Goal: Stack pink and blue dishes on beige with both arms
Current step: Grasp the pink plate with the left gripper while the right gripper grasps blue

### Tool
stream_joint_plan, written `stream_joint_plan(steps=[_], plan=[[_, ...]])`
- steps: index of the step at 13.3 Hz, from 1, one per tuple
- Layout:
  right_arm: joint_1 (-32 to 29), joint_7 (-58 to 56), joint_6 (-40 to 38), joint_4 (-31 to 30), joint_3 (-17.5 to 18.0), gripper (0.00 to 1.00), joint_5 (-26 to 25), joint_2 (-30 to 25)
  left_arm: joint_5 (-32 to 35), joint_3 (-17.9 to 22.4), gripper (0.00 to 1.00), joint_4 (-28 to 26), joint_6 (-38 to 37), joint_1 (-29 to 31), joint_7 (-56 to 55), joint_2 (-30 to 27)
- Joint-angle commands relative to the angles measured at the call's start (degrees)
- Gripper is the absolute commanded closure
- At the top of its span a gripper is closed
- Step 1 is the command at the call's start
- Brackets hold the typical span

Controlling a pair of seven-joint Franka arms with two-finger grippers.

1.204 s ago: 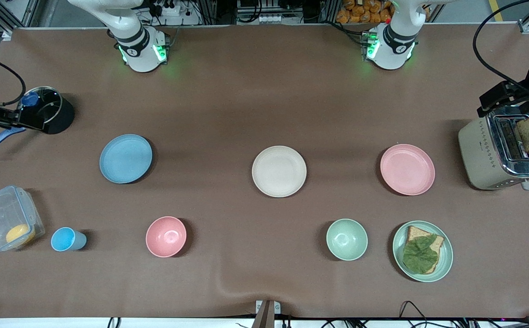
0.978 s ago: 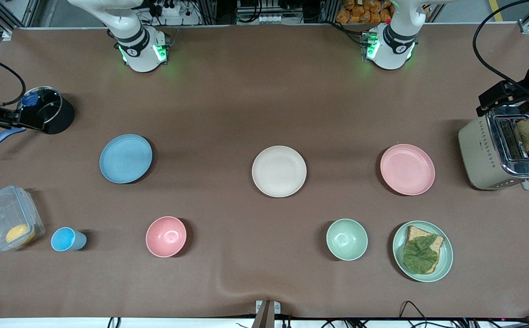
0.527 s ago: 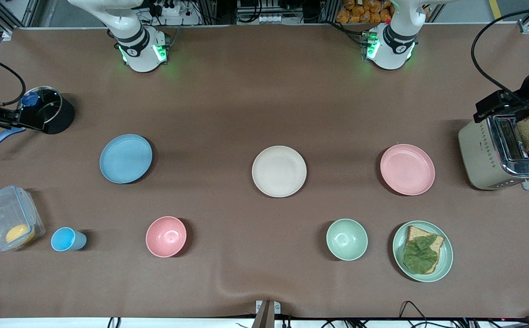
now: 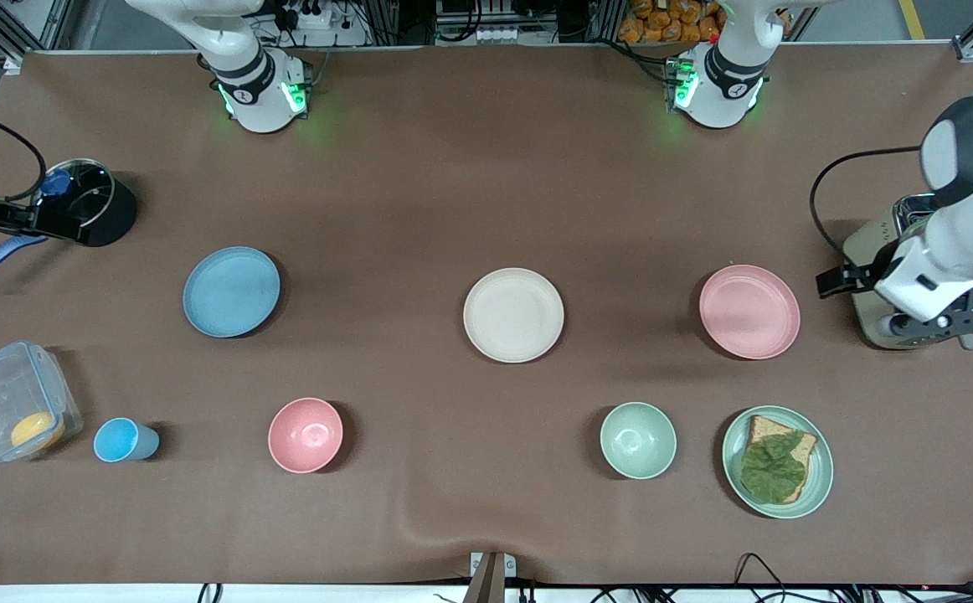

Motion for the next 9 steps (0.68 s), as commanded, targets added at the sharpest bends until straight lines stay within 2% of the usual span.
stream_joint_plan(steps=[1, 3, 6, 9], plan=[[-2.5, -0.2, 3.4, -3.5, 0.9, 0.0, -0.7, 2.5, 1.6, -0.4, 0.0, -1.0, 3.4, 1.6, -1.7, 4.1], [-4.7, -1.7, 9.1, -9.0, 0.9, 0.0, 1.2, 2.4, 1.4, -0.6, 0.0, -1.3, 7.9, 4.5, -0.9, 6.9], [-8.4, -10.0, 21.7, -20.1, 0.9, 0.0, 5.0, 2.3, -2.5, -0.6, 0.0, -1.3, 8.7, 6.3, -1.1, 11.3], [-8.9, -13.7, 32.6, -29.7, 0.9, 0.0, 7.5, 3.4, -4.0, -0.6, 0.0, -1.0, 9.5, 7.1, -0.6, 15.0]])
